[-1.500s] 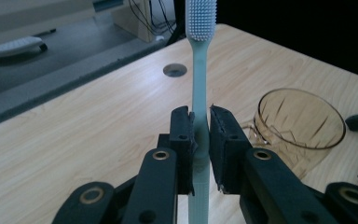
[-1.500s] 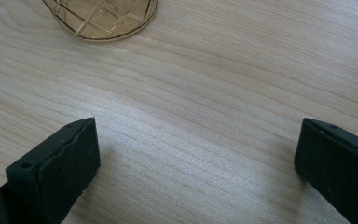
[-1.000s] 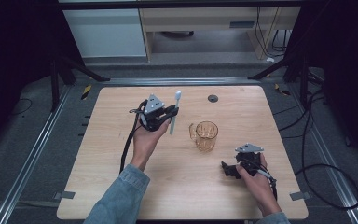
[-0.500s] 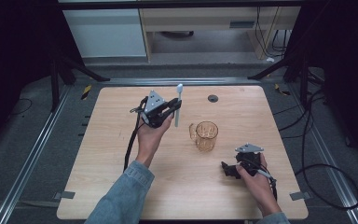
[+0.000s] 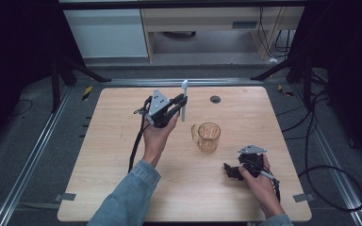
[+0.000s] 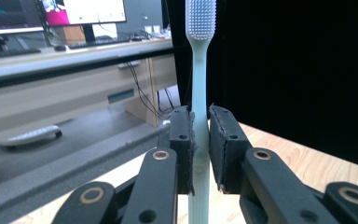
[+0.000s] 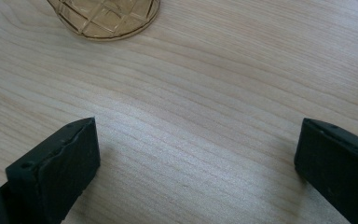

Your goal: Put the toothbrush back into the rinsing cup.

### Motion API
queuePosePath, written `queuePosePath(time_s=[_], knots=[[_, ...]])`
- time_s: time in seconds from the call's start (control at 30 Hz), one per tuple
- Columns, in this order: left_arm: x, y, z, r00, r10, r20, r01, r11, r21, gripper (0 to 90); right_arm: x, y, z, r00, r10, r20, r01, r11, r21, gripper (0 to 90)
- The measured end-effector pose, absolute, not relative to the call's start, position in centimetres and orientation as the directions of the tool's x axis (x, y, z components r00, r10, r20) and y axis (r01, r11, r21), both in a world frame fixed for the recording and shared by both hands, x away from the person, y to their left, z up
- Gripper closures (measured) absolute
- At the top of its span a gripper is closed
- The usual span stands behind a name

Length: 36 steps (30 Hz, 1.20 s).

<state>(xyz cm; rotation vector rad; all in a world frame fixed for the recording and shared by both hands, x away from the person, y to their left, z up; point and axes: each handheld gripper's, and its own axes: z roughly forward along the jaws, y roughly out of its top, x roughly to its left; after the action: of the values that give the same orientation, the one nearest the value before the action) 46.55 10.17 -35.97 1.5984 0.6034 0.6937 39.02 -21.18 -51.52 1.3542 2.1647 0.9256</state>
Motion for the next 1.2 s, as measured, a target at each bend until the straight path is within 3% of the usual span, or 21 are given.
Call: queuePosePath(time_s=[1.2], knots=[[46.9,8.5,-36.2,0.729,0.681,0.070,-0.052,-0.048,0.998,79.3,39.0,-21.2,-51.5,-0.445,0.896,-0.007,0.614,0.311,0.725,0.6]])
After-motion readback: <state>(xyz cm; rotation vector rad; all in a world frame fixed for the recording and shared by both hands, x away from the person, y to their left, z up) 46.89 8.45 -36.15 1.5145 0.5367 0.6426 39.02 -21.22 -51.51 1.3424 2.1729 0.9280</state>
